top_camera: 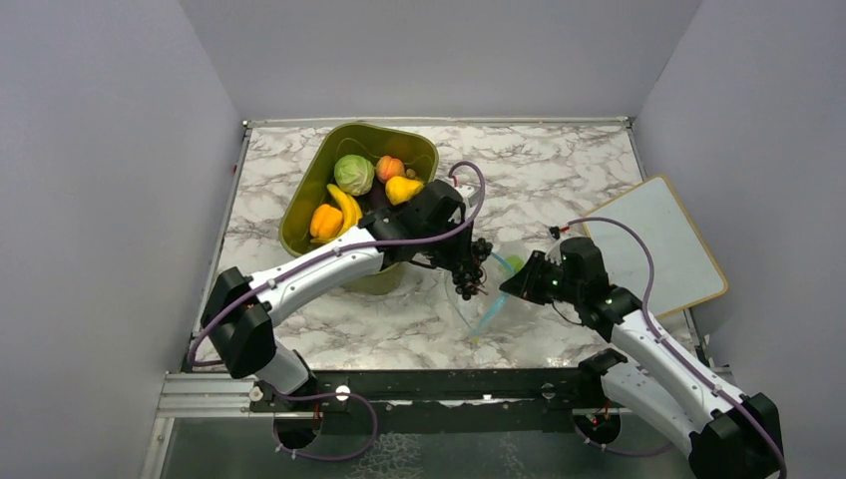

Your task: Open the zip-top bag and remove the fake food

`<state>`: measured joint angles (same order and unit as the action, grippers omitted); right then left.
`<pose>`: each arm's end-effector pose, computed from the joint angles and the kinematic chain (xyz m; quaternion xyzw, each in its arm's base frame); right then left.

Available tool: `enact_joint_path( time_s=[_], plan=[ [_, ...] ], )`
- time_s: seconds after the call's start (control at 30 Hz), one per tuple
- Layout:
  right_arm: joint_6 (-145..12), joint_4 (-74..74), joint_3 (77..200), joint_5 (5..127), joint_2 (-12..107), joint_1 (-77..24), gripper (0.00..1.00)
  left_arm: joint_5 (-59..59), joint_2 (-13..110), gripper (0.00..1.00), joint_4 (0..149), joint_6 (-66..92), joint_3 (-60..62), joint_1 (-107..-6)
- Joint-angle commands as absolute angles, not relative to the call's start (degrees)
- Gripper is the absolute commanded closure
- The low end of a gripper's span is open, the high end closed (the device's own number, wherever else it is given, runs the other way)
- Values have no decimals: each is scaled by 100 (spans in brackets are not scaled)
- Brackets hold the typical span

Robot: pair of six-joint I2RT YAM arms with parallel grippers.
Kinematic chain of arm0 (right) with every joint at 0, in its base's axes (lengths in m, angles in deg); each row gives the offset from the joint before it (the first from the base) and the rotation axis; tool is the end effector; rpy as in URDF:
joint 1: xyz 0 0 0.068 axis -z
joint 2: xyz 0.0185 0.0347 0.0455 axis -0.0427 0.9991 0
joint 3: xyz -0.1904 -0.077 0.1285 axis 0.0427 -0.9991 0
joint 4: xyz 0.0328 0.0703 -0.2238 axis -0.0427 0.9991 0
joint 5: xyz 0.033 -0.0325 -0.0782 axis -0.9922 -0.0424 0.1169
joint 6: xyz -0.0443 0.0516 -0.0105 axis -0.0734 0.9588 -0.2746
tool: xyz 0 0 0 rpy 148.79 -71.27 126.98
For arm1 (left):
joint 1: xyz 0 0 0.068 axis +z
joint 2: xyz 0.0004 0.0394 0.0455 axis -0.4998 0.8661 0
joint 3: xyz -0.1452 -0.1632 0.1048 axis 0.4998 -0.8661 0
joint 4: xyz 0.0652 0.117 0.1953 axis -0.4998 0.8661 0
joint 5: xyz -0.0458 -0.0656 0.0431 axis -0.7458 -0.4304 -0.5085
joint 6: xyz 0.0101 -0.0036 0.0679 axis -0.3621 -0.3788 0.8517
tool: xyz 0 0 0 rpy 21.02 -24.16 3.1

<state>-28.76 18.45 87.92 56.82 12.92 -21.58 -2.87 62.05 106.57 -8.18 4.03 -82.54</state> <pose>0.1601 0.0894 0.1766 0.0960 0.8938 0.3457 0.2689 0.1946 -0.2720 0.2624 0.1948 0.8960 -0.3303 0.2240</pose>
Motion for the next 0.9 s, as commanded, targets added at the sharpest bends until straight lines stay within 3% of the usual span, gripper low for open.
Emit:
enact_joint_path(
  time_s=[0.0, 0.2, 0.63, 0.8, 0.87],
  plan=[
    [-2960, 2079, 8993, 6030, 1317, -2154, 84, -611, 5617, 100, 10784, -409, 91, -8101],
    [-3022, 2207, 9103, 6126, 1335, -2154, 84, -46, 5014, 100, 10826, -272, 50, -7582],
    [-3043, 2358, 9151, 6030, 1299, -2154, 84, 1759, 4695, 100, 11179, -811, -159, -5442],
    [-2994, 2272, 9078, 5979, 1298, -2154, 84, 1288, 5119, 86, 11042, -633, -623, -5278],
    [-3000, 2274, 9098, 5939, 1332, -2154, 84, 1254, 5270, 72, 11254, -753, -627, -5275]
  ],
)
